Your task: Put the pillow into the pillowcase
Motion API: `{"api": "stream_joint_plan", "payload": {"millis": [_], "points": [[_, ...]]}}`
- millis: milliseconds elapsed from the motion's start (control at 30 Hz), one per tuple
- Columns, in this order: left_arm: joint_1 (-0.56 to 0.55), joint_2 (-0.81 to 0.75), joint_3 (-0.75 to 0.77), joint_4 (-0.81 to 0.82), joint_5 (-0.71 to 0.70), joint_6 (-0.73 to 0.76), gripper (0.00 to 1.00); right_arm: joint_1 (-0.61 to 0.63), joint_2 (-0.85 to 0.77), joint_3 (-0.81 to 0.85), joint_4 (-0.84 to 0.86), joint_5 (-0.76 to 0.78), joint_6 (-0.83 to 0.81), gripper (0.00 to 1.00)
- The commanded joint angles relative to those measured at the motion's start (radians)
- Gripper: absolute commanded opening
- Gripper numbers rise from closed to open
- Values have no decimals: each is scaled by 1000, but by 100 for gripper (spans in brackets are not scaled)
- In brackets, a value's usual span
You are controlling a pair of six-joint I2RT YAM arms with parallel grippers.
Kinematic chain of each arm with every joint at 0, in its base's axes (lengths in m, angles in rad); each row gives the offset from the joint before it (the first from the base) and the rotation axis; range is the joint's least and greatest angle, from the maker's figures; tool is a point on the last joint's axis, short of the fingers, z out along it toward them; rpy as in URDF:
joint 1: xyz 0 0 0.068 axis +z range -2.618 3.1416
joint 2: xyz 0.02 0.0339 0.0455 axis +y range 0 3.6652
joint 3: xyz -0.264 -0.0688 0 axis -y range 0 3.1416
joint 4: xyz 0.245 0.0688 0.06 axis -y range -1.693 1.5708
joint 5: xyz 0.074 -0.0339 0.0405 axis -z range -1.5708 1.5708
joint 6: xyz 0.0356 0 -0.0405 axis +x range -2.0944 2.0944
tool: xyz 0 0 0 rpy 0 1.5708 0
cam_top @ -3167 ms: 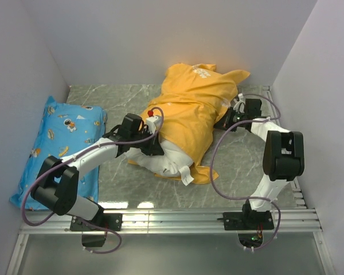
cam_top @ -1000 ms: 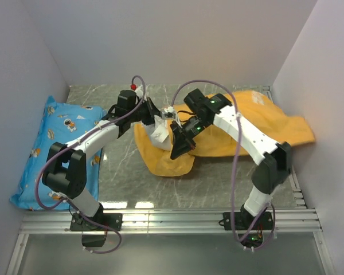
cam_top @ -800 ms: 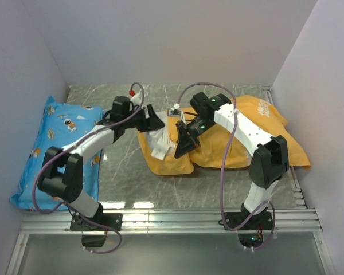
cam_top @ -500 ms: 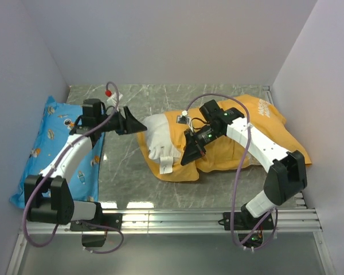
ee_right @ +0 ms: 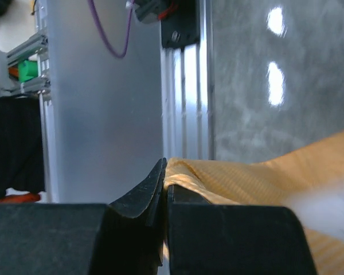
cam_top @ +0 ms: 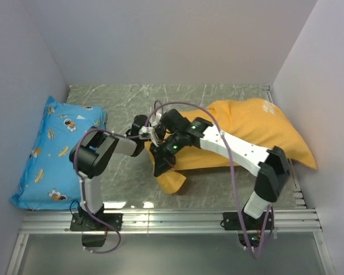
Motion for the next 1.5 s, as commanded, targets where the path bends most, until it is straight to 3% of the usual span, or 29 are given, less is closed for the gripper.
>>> {"api": "stream_joint_plan", "payload": {"millis": [0,133,267,300,333,433,467,500,567,600,667,700,733,800,900,1033,1133,1233,1333,1467], "points": [[-3,106,187,319,-216,-257,28,112,55,289,113,-225,-16,0],[39,145,236,295,-305,-264,22,167,26,366,58,-272,-66,0],[69,104,157,263,-291,-219,21,138,-59,112,70,-175,-109,3],[74,84,129,225,-268,-166,21,117,-75,74,38,-151,-125,10],[89,40,70,183,-250,-129,25,112,-83,41,17,-121,-166,33],[115,-66,-1,-54,-140,108,40,104,-109,14,-98,-38,-212,85],[141,-97,2,-167,-103,202,48,97,-124,40,-124,-22,-233,96],[158,-166,21,-413,-74,429,53,84,-164,60,-166,35,-255,96],[227,-246,35,-649,-44,657,64,14,-207,136,-165,80,-255,98],[256,-316,43,-820,-32,850,67,-23,-242,167,-142,76,-242,98],[354,-364,75,-1001,2,1044,71,-139,-272,217,-84,114,-127,99],[387,-378,116,-1094,7,1210,72,-167,-292,212,-41,146,-97,99],[452,-387,136,-1212,8,1276,73,-196,-302,192,-19,303,-35,98],[513,-378,205,-1265,5,1357,74,-262,-319,90,4,449,-10,98],[580,-271,341,-1203,-25,1301,77,-360,-313,-41,-34,614,7,98],[524,-79,541,-1121,-98,1226,81,-429,-330,-226,-59,859,-55,99],[452,69,672,-1136,-92,1198,82,-471,-323,-306,-97,877,-100,99],[416,125,657,-1029,4,1119,80,-465,-252,-378,-55,861,-183,98],[399,96,551,-922,84,1046,77,-419,-142,-386,126,906,-298,98],[358,-17,369,-885,129,1068,73,-375,114,-120,254,924,-399,98]]}}
